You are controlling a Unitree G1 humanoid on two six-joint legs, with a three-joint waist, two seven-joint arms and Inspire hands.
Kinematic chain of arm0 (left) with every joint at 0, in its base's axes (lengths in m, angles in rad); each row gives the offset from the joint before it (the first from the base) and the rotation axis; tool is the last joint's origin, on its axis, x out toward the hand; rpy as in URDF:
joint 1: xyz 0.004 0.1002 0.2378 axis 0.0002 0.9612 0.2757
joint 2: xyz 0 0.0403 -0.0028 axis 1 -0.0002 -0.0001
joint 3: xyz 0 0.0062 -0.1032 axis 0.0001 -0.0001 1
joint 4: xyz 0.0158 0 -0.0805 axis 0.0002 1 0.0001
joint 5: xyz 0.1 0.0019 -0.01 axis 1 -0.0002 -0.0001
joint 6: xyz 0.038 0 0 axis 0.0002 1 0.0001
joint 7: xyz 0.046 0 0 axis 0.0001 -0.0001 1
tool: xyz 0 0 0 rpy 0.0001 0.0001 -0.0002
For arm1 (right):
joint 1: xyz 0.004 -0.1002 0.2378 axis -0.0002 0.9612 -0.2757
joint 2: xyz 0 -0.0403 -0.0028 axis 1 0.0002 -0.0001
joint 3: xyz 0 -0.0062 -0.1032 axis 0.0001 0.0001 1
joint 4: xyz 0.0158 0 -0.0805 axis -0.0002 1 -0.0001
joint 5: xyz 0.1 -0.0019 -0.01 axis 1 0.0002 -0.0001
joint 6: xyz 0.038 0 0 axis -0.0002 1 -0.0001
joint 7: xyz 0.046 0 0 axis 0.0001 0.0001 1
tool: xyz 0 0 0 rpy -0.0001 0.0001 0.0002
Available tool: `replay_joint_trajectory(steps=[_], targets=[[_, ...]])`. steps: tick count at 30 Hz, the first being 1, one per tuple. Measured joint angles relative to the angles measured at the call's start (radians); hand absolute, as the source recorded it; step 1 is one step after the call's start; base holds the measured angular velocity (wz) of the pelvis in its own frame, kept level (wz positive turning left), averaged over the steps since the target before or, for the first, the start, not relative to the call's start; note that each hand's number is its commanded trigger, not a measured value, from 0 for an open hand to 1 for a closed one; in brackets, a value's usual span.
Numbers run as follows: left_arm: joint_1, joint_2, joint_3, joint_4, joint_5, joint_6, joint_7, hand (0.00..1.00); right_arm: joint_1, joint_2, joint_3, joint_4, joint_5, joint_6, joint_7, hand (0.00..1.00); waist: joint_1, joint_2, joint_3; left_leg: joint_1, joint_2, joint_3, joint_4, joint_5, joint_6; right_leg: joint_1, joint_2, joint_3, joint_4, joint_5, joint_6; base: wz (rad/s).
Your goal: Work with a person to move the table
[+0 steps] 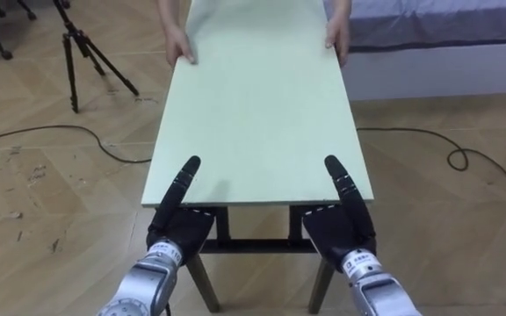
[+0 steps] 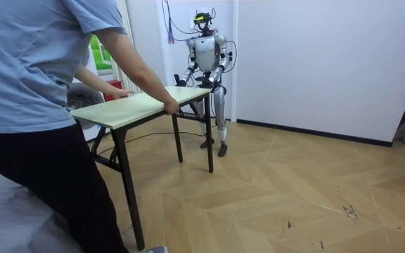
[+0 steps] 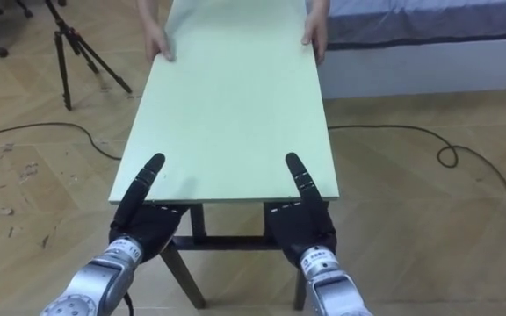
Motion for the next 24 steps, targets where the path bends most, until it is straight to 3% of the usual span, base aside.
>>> replay_joint_trajectory(steps=[1,2,9,16,18,19,20,21,22,23,24], targets=[[0.0,-0.001,0.0,-0.001,0.001,0.0,0.0,0.53,-0.002,0.001,0.0,0.0,0.003,-0.003,-0.003,0.0,0.001,0.0,-0.0001,-0.001,0.0,0.0,0.0,0.0,0.0,-0.001,0.0,0.0,0.0,0.0,0.0,0.0],[0.0,-0.001,-0.001,-0.001,0.0,0.0,0.0,1.0,-0.003,0.001,0.0,0.0,0.014,-0.003,-0.004,1.0,-0.001,0.0,-0.0001,-0.002,0.0,0.0,0.0,0.0,0.0,-0.001,0.0,0.0,0.0,0.0,0.0,0.0],[0.0,-0.004,-0.003,-0.001,0.001,-0.01,0.001,1.0,-0.009,0.015,-0.001,0.0,0.02,-0.02,-0.019,1.0,-0.006,0.0,0.0002,-0.008,-0.001,-0.006,-0.001,0.0,0.0,-0.004,0.001,0.0,0.0,0.0,0.0,0.0],[0.001,-0.015,-0.021,-0.001,0.047,-0.016,0.043,1.0,-0.029,0.017,0.0,0.04,0.008,-0.045,-0.107,1.0,0.0,-0.006,0.004,-0.022,-0.004,-0.016,-0.013,0.001,0.0,-0.016,0.001,-0.004,0.002,0.0,0.0,0.03],[0.005,-0.016,-0.032,0.0,0.047,-0.024,0.045,1.0,-0.027,0.022,0.0,0.04,-0.011,-0.045,-0.108,1.0,-0.002,0.001,0.0075,-0.007,0.013,-0.079,-0.031,0.01,-0.001,-0.065,0.004,-0.004,0.09,-0.004,0.005,-0.18],[0.016,-0.016,-0.037,-0.007,0.047,-0.03,0.045,1.0,-0.029,0.029,0.0,0.04,-0.031,-0.047,-0.115,1.0,0.014,0.015,0.0134,-0.003,0.037,-0.189,-0.033,0.011,-0.004,-0.117,0.027,0.041,0.075,-0.013,0.003,-0.67],[0.043,-0.012,-0.029,-0.035,0.047,-0.053,0.037,1.0,-0.043,0.042,0.01,0.038,-0.055,-0.042,-0.124,1.0,0.018,0.019,0.0157,-0.012,0.045,-0.234,-0.032,0.01,-0.01,-0.158,0.045,0.073,-0.037,0.09,-0.023,-0.53],[0.049,-0.012,-0.029,-0.039,0.048,-0.057,0.037,1.0,-0.04,0.041,0.011,0.034,-0.062,-0.044,-0.126,1.0,0.01,0.027,0.0163,-0.012,0.047,-0.237,-0.036,0.01,-0.02,-0.158,0.041,0.052,-0.029,0.128,-0.039,0.05],[0.053,-0.019,-0.031,-0.037,0.058,-0.062,0.041,1.0,-0.034,0.045,0.022,0.03,-0.063,-0.061,-0.126,1.0,-0.006,0.03,0.0152,-0.002,0.051,-0.195,-0.058,0.019,-0.036,-0.144,0.037,0.029,-0.032,0.129,-0.04,0.51],[0.054,-0.016,-0.032,-0.036,0.072,-0.064,0.042,1.0,-0.034,0.044,0.031,0.031,-0.059,-0.068,-0.129,1.0,-0.023,0.027,0.017,0.005,0.055,-0.132,-0.077,0.026,-0.04,-0.142,0.039,0.021,-0.03,0.129,-0.04,0.48],[0.053,-0.014,-0.035,-0.038,0.083,-0.068,0.041,1.0,-0.034,0.044,0.031,0.031,-0.058,-0.07,-0.13,1.0,-0.026,0.025,0.0181,0.005,0.055,-0.106,-0.083,0.028,-0.037,-0.141,0.041,0.02,-0.03,0.129,-0.039,0.27]])
